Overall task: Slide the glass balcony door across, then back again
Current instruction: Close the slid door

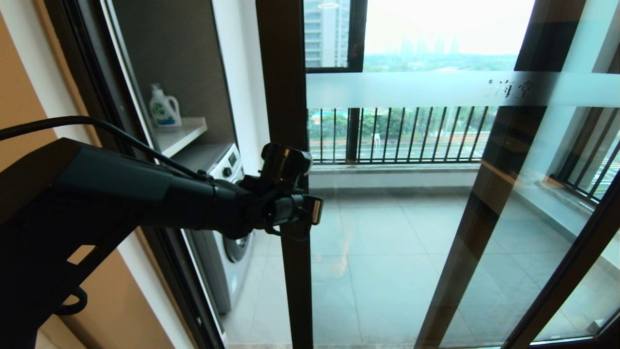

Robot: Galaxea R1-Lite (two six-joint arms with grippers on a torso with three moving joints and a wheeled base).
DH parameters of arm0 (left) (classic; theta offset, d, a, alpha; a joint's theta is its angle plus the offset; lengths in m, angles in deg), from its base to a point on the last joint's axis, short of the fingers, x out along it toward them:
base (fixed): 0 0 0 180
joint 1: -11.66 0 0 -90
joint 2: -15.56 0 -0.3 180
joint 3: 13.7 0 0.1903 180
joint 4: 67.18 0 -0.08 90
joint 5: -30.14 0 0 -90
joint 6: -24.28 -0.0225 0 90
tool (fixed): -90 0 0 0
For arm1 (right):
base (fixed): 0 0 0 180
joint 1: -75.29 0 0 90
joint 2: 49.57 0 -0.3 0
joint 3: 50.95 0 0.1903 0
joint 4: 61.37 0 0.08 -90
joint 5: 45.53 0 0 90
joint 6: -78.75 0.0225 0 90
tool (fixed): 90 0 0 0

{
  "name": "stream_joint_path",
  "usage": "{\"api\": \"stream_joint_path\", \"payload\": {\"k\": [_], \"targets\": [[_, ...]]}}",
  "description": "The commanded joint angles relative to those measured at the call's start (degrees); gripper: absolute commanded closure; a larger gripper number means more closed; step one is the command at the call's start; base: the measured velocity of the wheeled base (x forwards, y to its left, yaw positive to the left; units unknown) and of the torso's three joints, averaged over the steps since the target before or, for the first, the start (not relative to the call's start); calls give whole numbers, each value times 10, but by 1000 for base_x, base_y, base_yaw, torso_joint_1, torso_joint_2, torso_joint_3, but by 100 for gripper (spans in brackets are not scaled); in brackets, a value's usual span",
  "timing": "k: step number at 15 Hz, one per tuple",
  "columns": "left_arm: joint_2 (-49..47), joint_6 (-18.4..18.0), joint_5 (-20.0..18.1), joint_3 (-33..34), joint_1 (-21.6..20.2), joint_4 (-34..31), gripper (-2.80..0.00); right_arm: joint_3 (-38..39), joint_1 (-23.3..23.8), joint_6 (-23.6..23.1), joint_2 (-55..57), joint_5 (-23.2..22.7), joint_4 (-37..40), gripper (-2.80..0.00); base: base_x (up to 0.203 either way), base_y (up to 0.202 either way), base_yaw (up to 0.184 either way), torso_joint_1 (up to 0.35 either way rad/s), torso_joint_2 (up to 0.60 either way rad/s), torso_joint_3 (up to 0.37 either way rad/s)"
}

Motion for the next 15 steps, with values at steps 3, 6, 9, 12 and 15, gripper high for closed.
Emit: {"api": "stream_joint_path", "payload": {"k": [3,6,9,12,15], "targets": [[-15,-28,2,-13,-8,3,0,0,0,-1,1,0,0,0,0,0,0,0,0,0],[-20,-30,3,-26,-13,1,0,0,0,-1,1,0,0,0,0,0,0,0,0,0],[-21,-35,14,-28,-19,1,0,0,0,-1,1,0,0,0,0,0,0,0,0,0],[-27,-41,28,-36,-24,-3,0,0,0,-1,1,0,0,0,0,0,0,0,0,0],[-29,-42,31,-37,-31,-4,0,0,0,-1,1,0,0,0,0,0,0,0,0,0]]}}
